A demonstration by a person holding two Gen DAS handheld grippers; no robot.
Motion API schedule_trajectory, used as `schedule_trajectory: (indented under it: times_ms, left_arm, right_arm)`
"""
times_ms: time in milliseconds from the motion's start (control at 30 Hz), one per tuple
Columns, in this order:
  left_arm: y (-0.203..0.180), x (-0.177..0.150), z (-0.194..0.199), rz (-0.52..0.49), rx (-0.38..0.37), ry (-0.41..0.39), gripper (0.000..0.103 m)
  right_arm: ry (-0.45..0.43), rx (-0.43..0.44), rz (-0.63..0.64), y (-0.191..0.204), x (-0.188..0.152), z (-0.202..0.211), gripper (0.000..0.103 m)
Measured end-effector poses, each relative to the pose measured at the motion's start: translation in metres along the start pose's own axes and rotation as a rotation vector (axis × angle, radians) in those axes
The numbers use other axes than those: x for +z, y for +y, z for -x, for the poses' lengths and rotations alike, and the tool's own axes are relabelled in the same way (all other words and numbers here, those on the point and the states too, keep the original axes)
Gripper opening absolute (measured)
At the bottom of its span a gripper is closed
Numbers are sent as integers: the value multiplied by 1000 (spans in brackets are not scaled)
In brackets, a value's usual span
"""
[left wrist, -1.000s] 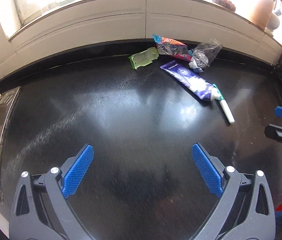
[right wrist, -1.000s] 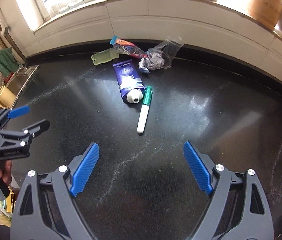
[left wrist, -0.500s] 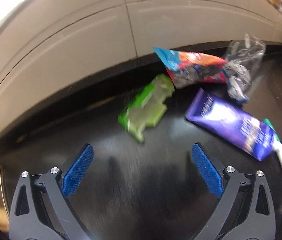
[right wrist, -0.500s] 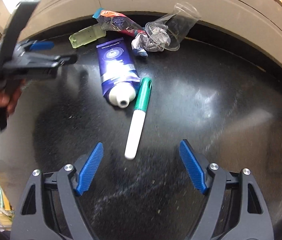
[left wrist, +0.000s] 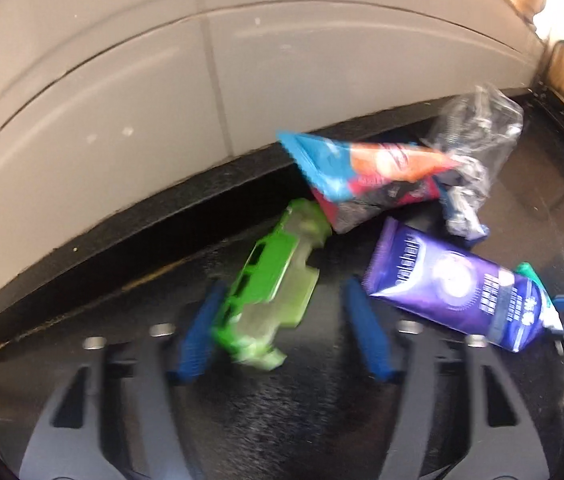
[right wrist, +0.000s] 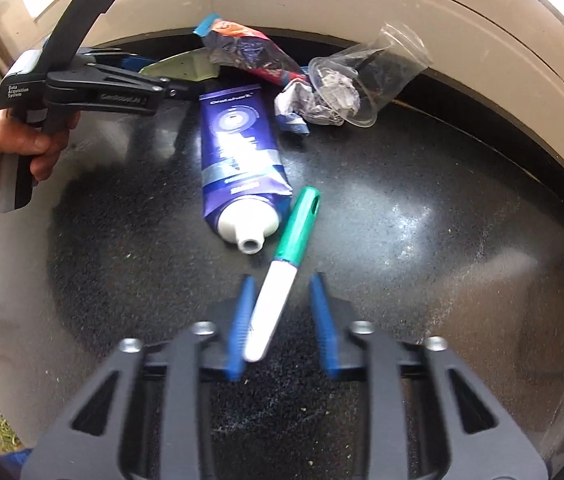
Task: Collect trash
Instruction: 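Grasp the green toy piece with the left tool while the right tool grasps the marker, then carry toy piece and marker to the bin and open both tools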
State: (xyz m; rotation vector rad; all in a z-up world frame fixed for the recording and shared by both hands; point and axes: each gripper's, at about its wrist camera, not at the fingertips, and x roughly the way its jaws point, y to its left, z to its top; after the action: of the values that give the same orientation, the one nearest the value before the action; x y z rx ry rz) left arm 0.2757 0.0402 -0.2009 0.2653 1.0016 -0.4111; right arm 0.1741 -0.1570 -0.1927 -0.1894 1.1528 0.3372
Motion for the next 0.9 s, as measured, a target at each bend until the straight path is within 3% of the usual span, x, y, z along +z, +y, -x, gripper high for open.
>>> schedule_trajectory:
  times_ms: [33,333,733,900]
  left_arm:
    - [-2,0,2,-4,5,5,29]
    - [-28,-24,45,74,45,38,28]
    - [-73,-121,156,313,128,41,28]
    - [-104,-156,178,382,150,47,28]
  right_arm:
    - [4,12,-12,-3,-2,1,14]
    - [4,30,-94,-22,-18,23,14]
    - [-72,75,-83,-19,-62,90,14]
    - [-81,82,-69,-12,-84,107,14]
